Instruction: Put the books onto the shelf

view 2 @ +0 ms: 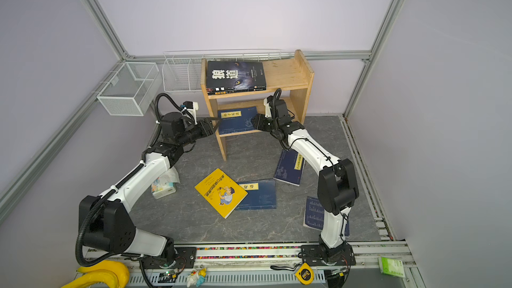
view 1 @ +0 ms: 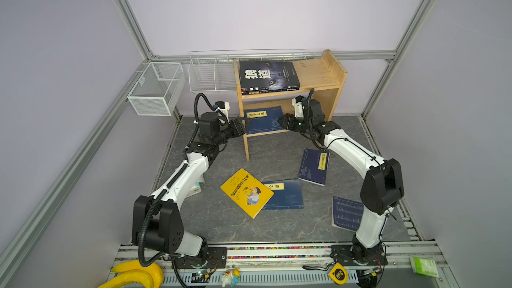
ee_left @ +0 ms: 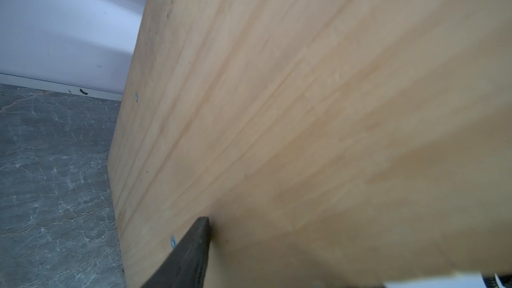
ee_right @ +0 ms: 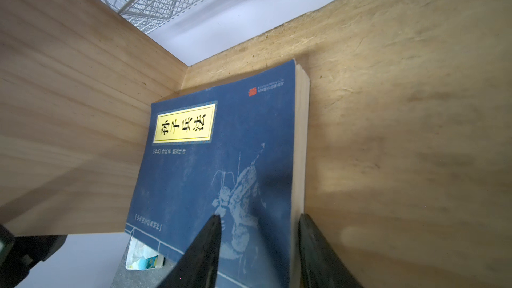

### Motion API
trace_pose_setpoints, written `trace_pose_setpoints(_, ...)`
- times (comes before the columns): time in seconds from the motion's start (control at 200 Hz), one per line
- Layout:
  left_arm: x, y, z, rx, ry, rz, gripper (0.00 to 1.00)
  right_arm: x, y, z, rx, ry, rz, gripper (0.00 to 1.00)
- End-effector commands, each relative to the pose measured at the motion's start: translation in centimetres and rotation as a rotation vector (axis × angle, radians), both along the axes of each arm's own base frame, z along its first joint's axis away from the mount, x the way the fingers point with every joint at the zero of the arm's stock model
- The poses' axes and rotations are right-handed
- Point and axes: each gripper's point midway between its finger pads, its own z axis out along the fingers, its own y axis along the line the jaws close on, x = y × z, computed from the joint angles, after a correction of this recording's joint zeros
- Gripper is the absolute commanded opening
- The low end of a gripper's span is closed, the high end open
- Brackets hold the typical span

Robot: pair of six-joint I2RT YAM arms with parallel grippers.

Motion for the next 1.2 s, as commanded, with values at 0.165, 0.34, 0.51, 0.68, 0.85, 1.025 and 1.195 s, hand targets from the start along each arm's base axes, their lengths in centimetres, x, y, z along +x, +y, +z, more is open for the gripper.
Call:
trace_pose_setpoints(0.165,5.8,7.1,0.5,-0.094,0.005,0.312,0.57,-0.5,0.7,2.3,-0.011,-0.077,0.030,0.55)
trace_pose_setpoints(0.34,5.3,7.2,0.9,-0.103,-0.003,0.310,0.57,-1.2,-0.4,4.0,-0.053,-0.127,0.014,0.57)
trace_pose_setpoints(0.51,3.8,7.3,2.1,-0.108,-0.033,0.301,0.58,-2.3,-1.1,5.7,-0.075,-0.182,0.027,0.59)
trace_pose_setpoints(0.68,1.1,6.6,2.9,-0.106,-0.056,0.229,0.63,-4.0,-1.2,5.7,-0.104,-0.205,0.091,0.61)
trace_pose_setpoints(0.85,-3.6,6.4,1.8,-0.105,-0.038,0.166,0.68,-6.6,-1.2,4.3,-0.081,-0.149,0.141,0.61)
trace_pose_setpoints(1.025,-8.8,7.8,-1.9,-0.061,0.073,0.204,0.72,-10.9,-0.5,2.3,-0.093,-0.094,0.217,0.61)
trace_pose_setpoints(1.195,-13.2,9.6,-7.7,-0.069,0.238,0.296,0.73,-15.8,-0.2,-0.7,-0.121,-0.025,0.263,0.62)
